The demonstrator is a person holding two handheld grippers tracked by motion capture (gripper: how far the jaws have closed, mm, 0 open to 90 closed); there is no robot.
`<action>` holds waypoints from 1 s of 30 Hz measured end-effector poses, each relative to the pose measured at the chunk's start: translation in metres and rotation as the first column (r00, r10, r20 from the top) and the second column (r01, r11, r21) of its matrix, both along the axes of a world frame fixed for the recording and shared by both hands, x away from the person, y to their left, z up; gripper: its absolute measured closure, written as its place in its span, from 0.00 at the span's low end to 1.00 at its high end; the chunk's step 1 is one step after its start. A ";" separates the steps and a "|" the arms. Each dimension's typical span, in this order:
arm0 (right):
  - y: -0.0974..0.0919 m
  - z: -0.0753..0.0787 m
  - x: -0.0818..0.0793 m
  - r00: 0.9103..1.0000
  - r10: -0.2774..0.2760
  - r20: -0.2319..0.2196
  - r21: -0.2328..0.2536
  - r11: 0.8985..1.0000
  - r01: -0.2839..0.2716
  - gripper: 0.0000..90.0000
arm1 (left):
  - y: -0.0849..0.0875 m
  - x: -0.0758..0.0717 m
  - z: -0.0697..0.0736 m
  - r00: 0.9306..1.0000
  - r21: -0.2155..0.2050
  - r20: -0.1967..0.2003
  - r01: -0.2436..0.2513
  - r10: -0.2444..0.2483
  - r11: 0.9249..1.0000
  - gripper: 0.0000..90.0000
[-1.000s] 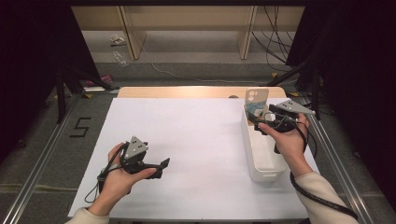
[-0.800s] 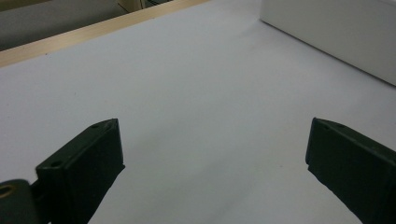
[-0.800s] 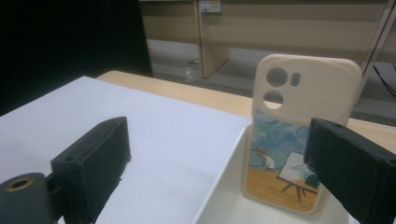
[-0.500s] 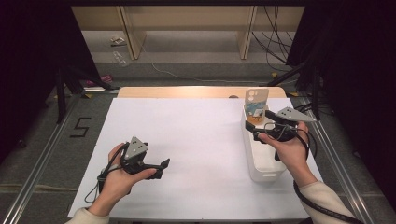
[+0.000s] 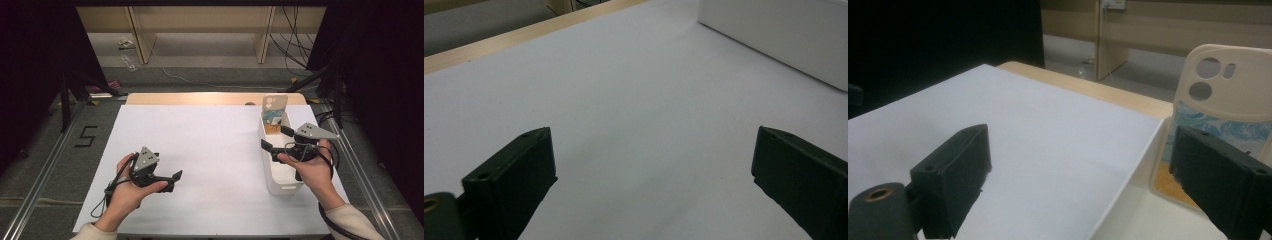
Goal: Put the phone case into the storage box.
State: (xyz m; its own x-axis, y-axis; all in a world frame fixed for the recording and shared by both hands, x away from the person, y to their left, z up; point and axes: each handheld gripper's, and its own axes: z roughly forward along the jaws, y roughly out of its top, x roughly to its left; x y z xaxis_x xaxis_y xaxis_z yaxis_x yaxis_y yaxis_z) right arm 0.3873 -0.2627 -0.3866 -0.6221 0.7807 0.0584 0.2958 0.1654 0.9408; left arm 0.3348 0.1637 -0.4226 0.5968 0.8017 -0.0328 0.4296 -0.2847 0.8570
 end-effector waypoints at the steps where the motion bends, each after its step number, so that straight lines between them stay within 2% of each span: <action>1: 0.000 0.000 -0.002 1.000 0.007 0.001 -0.006 1.000 -0.007 0.12 | 0.000 0.000 0.000 1.000 0.000 0.000 0.001 -0.001 1.000 0.04; 16: -0.005 -0.008 -0.021 0.998 0.069 0.009 -0.026 0.997 -0.069 0.09 | 0.007 -0.006 -0.002 1.000 -0.007 0.018 0.014 -0.014 1.000 0.02; 24: -0.008 -0.005 -0.031 0.997 0.074 0.024 -0.018 0.997 -0.073 0.09 | 0.009 -0.008 -0.002 1.000 -0.012 0.018 0.019 -0.019 1.000 0.02; 30: -0.012 -0.010 -0.037 0.997 0.081 0.013 -0.019 0.997 -0.080 0.09 | 0.011 -0.010 -0.004 0.999 -0.010 0.018 0.028 -0.027 1.000 0.02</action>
